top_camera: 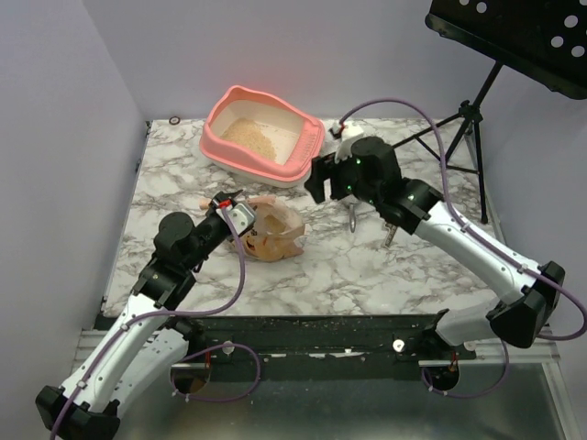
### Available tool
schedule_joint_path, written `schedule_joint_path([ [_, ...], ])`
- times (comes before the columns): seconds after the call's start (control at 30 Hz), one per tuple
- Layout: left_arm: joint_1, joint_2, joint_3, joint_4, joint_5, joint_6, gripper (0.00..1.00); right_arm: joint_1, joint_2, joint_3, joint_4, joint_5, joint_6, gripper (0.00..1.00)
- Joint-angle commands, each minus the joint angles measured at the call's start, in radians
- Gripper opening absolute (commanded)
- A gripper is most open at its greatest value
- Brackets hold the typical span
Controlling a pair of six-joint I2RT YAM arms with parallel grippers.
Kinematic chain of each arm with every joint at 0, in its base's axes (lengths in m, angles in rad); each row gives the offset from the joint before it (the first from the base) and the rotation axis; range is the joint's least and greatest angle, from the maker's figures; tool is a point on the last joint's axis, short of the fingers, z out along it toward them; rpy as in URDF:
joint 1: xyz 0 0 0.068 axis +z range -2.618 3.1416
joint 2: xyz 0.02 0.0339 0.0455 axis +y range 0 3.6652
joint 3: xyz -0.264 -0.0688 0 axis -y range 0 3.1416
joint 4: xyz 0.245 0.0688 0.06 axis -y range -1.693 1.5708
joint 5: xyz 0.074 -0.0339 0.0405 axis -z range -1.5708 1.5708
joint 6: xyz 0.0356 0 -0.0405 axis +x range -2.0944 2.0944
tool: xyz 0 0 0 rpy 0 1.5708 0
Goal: Fill the litter box with clean litter
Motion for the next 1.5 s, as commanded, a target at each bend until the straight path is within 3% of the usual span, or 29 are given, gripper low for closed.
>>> schedule_joint_path([
  [0.0,-0.039,0.000,0.062,-0.021,-0.117,-0.091,0.59,-0.192,0.050,-0.040,-0.056,0.102,0.152,0.84],
  [0.2,-0.055,-0.017,0.125,-0.062,-0.270,-0.205,0.61,-0.283,0.200,-0.046,-0.044,0.183,0.165,0.84],
  [0.37,-0.055,-0.011,0.222,-0.196,-0.358,-0.326,0.65,-0.303,0.241,-0.139,-0.003,0.178,0.226,0.84],
  [0.63,-0.055,-0.098,0.139,-0.110,-0.331,-0.378,0.61,-0.303,0.313,-0.232,0.036,0.128,0.268,0.82],
  [1.07,-0.058,-0.075,0.116,-0.081,-0.285,-0.404,0.60,-0.305,0.390,-0.262,0.084,0.066,0.282,0.72],
  [1.13,-0.069,-0.065,0.119,-0.078,-0.275,-0.421,0.60,-0.305,0.405,-0.261,0.085,0.059,0.274,0.68],
  [1.23,-0.069,-0.084,0.118,-0.072,-0.280,-0.443,0.39,-0.305,0.406,-0.270,0.090,0.054,0.269,0.56],
  [1.27,-0.069,-0.092,0.110,-0.066,-0.288,-0.440,0.30,-0.305,0.406,-0.272,0.093,0.054,0.269,0.50],
  [1.33,-0.069,-0.095,0.099,-0.072,-0.309,-0.421,0.28,-0.305,0.403,-0.272,0.094,0.059,0.263,0.38],
  [1.43,-0.070,-0.075,0.109,-0.093,-0.285,-0.410,0.16,-0.305,0.404,-0.269,0.093,0.068,0.254,0.16],
  [1.47,-0.070,-0.066,0.116,-0.098,-0.274,-0.409,0.08,-0.305,0.401,-0.269,0.090,0.074,0.249,0.08],
])
